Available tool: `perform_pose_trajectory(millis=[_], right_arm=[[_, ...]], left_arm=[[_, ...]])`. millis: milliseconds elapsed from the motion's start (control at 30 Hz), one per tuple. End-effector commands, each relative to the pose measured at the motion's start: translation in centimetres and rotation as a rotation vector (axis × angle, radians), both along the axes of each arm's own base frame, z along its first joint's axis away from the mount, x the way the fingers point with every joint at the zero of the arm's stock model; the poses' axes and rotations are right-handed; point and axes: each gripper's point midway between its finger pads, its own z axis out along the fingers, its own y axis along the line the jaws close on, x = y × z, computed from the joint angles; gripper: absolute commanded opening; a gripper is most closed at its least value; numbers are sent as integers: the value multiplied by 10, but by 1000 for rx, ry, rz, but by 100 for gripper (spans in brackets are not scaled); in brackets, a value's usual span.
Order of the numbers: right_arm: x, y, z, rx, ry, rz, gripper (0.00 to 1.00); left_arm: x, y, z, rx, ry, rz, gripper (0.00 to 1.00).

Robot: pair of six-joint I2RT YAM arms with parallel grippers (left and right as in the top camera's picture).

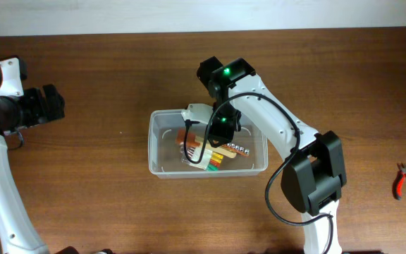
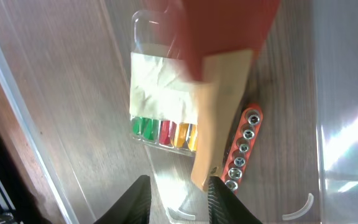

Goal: Pack container
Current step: 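Lower the scraper into the container, open and raise the right gripper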

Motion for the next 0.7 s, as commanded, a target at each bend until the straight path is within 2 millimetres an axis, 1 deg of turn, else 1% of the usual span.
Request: perform_pose_trajectory(millis=[0, 100, 233, 300, 400, 433, 500, 533, 600, 667], right_arm=[[-3, 4, -1, 18, 11, 13, 32], [-2, 4, 0, 19, 9, 12, 38], [4, 8, 11, 31, -15, -19, 61], [9, 11, 24, 42, -34, -39, 69], [18, 16, 57, 71, -82, -77, 93], [22, 17, 69, 83, -102, -103, 99], [36, 14, 92, 92, -159, -201, 99], [46, 9, 103, 83, -197, -275, 99], [66, -9, 125, 57, -278, -450, 99], [81, -32, 144, 28, -347, -603, 99]], left_arm=[[2, 0, 7, -6, -22, 5, 99], [2, 0, 7, -5, -22, 5, 99], [2, 0, 7, -5, -22, 5, 99], [2, 0, 7, -5, -22, 5, 99], [2, 0, 7, -6, -22, 5, 99], [2, 0, 7, -5, -22, 5, 99], [2, 0, 7, -5, -22, 5, 99], [2, 0, 7, -6, -22, 5, 99], [2, 0, 7, -6, -22, 5, 99], [2, 0, 7, -6, -22, 5, 99]])
